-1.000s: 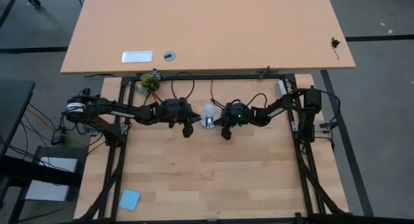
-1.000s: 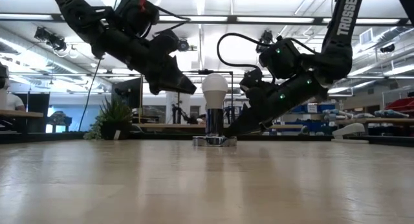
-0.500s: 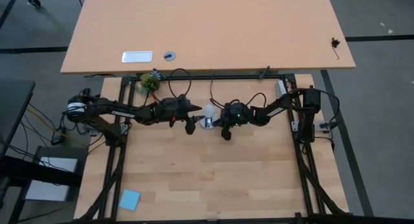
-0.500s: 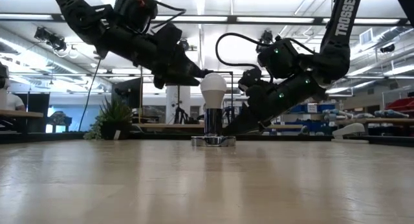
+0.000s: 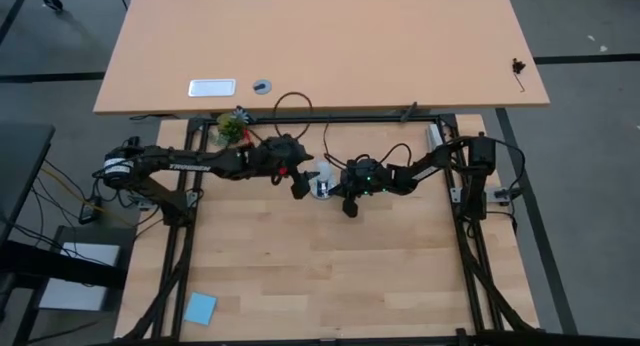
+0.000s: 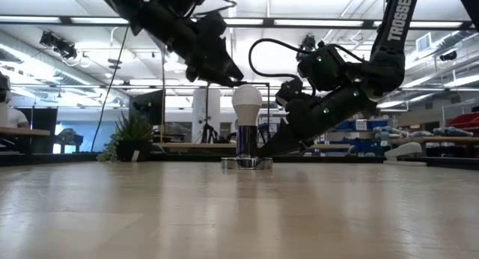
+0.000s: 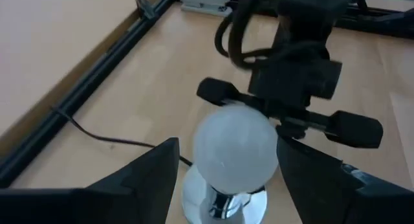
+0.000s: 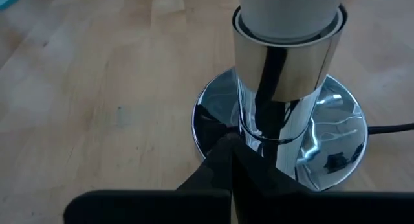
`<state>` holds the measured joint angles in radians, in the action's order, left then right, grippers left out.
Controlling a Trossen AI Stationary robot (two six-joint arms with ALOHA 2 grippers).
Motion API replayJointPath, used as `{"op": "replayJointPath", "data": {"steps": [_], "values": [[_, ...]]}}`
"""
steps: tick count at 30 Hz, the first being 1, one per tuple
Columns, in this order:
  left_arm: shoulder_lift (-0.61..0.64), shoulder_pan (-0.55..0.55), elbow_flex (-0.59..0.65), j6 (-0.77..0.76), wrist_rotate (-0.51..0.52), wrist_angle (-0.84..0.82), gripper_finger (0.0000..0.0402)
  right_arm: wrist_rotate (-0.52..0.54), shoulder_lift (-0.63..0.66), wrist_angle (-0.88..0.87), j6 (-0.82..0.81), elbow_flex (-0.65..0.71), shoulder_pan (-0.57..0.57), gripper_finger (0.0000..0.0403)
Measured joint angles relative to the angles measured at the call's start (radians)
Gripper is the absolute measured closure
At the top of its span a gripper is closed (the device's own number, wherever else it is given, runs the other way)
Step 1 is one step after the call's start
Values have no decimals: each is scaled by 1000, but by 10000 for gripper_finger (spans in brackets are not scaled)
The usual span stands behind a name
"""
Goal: Screw lightbulb
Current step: Insert the lightbulb into the lamp
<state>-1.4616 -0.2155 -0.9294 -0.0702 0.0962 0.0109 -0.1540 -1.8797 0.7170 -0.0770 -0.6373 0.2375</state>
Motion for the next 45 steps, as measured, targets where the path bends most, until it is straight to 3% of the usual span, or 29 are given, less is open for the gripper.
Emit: {"op": "replayJointPath", "data": {"steps": [6,26,45], "values": [[-14,-14,-38,13,-95,-29,134,-8,0,-2,4,-1,0,396],[-125,-31,-39,66,-135,22,135,-23,2,-14,25,-2,0,396],[-136,31,-36,-43,20,42,156,-23,2,-13,-19,-1,0,396]]}}
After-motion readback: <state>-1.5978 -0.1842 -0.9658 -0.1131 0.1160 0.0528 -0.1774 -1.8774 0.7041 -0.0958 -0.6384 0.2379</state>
